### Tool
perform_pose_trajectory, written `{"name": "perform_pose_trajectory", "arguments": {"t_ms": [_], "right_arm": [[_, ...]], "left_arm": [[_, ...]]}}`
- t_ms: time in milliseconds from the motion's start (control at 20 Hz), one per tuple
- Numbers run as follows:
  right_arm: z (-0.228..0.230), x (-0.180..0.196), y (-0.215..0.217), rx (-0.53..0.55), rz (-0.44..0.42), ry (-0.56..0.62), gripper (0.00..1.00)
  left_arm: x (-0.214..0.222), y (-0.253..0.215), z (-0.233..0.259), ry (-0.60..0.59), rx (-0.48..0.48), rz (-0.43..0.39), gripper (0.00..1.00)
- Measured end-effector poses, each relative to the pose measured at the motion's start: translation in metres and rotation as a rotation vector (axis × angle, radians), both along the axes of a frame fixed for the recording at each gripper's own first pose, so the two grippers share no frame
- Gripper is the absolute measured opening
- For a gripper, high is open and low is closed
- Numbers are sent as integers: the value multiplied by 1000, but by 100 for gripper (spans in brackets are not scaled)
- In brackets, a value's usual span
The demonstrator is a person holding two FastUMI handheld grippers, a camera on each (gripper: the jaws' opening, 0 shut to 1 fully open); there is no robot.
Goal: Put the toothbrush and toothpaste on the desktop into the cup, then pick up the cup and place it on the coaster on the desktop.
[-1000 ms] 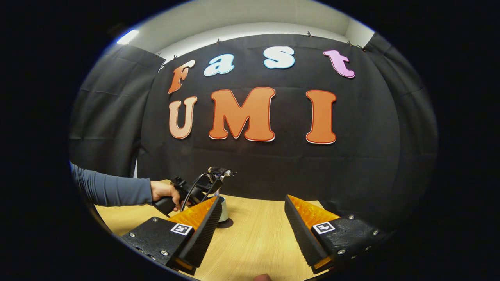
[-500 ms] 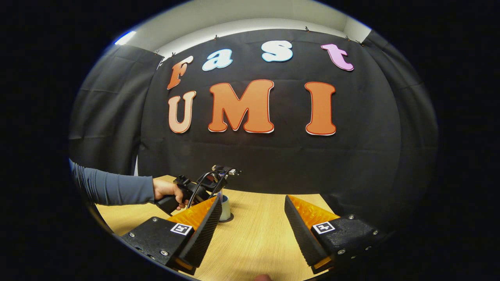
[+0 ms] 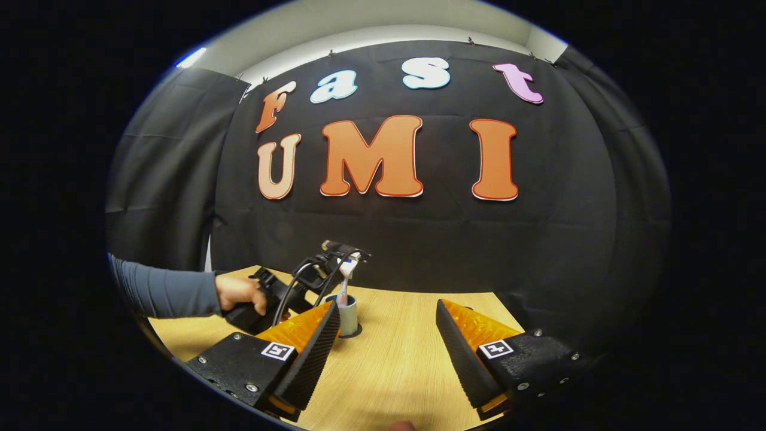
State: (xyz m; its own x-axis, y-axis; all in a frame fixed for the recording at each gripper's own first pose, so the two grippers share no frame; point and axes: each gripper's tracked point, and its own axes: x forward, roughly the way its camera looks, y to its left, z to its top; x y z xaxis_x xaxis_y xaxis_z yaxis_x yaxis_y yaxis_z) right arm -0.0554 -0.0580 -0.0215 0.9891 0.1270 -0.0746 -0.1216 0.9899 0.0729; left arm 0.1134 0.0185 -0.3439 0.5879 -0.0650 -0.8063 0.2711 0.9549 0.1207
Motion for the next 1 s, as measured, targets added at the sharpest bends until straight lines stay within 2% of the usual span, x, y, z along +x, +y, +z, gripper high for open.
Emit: {"name": "perform_pose_trajectory", "arguments": {"t_ms": [250, 350, 450, 500, 550, 750, 950, 1000], "right_arm": [[-6, 11, 21, 23, 0, -6, 96], [-1, 17, 29, 12, -10, -33, 96], [11, 21, 36, 6, -19, -76, 96], [19, 22, 40, 3, -24, -107, 96], [26, 24, 42, 3, -26, -130, 96], [48, 27, 56, 19, -22, -207, 96], [56, 33, 66, 29, -22, -248, 96], [55, 36, 66, 22, -32, -247, 100]], "left_arm": [[-3, -3, 43, -243, -46, 1, 100], [-7, -6, 67, -353, -38, 0, 100], [-15, -12, 99, -477, -75, -7, 100], [-21, -12, 117, -541, -91, -2, 96], [-27, -8, 129, -583, -94, 10, 99], [-58, 23, 182, -728, -74, 21, 99], [-85, 56, 214, -854, -43, 52, 99], [-92, 66, 221, -882, -33, 74, 99]]}}
